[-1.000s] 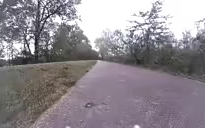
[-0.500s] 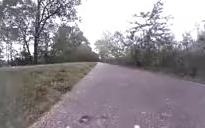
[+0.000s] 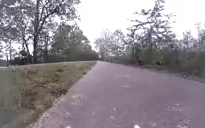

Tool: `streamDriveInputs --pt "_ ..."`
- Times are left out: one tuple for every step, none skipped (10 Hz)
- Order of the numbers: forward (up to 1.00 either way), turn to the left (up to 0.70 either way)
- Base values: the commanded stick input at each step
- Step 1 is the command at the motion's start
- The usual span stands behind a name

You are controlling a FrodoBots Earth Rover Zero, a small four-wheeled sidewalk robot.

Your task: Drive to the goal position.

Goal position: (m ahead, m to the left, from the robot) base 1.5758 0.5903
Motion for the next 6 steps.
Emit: streamDriveInputs --pt "0.70 0.00" --pt "0.70 0.00" --pt "0.70 0.00" --pt "0.70 0.00" --pt "0.70 0.00" --pt "0.70 0.00"
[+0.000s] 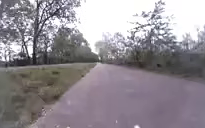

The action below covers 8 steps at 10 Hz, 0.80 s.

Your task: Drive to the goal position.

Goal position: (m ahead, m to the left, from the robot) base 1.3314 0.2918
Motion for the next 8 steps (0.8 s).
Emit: streamDriveInputs --pt "0.70 0.00" --pt "0.70 0.00" --pt "0.70 0.00" --pt "0.70 0.00" --pt "0.70 0.00" --pt "0.70 0.00" --pt "0.69 0.00" --pt "0.68 0.00"
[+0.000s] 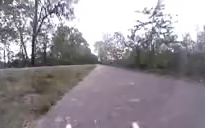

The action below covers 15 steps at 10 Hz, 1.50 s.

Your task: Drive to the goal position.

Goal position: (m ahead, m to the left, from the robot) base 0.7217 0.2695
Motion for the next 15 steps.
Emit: streamDriveInputs --pt "0.66 0.00" --pt "0.65 0.00" --pt "0.64 0.00" --pt "0.62 0.00" --pt "0.61 0.00" --pt "0.59 0.00" --pt "0.58 0.00" --pt "0.56 0.00" --pt "0.55 0.00" --pt "0.53 0.00" --pt "0.52 0.00" --pt "0.51 0.00" --pt "0.49 0.00" --pt "0.49 0.00" --pt "0.49 0.00"
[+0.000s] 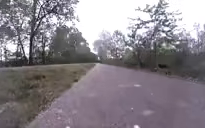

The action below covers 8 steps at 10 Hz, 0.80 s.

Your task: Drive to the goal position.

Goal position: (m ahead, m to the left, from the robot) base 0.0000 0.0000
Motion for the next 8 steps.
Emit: streamDriveInputs --pt "0.49 0.00" --pt "0.49 0.00" --pt "0.49 0.00" --pt "0.49 0.00" --pt "0.49 0.00" --pt "0.49 0.00" --pt "0.49 0.00" --pt "0.49 0.00"
